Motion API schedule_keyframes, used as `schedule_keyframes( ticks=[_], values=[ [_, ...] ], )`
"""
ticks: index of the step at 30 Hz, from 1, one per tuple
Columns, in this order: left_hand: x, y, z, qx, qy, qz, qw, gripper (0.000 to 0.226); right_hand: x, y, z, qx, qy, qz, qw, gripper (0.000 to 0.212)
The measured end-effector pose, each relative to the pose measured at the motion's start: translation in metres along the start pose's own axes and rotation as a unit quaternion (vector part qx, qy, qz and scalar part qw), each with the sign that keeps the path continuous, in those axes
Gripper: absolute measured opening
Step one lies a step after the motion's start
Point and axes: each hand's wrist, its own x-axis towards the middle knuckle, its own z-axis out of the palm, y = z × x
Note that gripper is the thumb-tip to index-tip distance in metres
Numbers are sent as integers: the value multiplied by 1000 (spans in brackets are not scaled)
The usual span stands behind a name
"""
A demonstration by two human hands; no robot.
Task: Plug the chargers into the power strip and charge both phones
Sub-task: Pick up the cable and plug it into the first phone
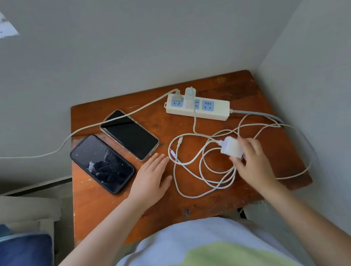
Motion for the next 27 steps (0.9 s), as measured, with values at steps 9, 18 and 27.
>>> schedule_keyframes(
  ticks=[9, 18, 27],
  values=[
    [20, 14, 11, 33, -12, -30, 999, 52, 18, 20, -4, -121, -37, 113, 985, 42],
    [24, 18, 7, 15, 10, -37, 999, 47, 54, -6, -2, -102, -65, -44, 992, 31],
    [16, 12, 7, 67, -22, -54, 996, 42, 92, -12, 17, -223, -164, -124, 953, 19]
  ],
)
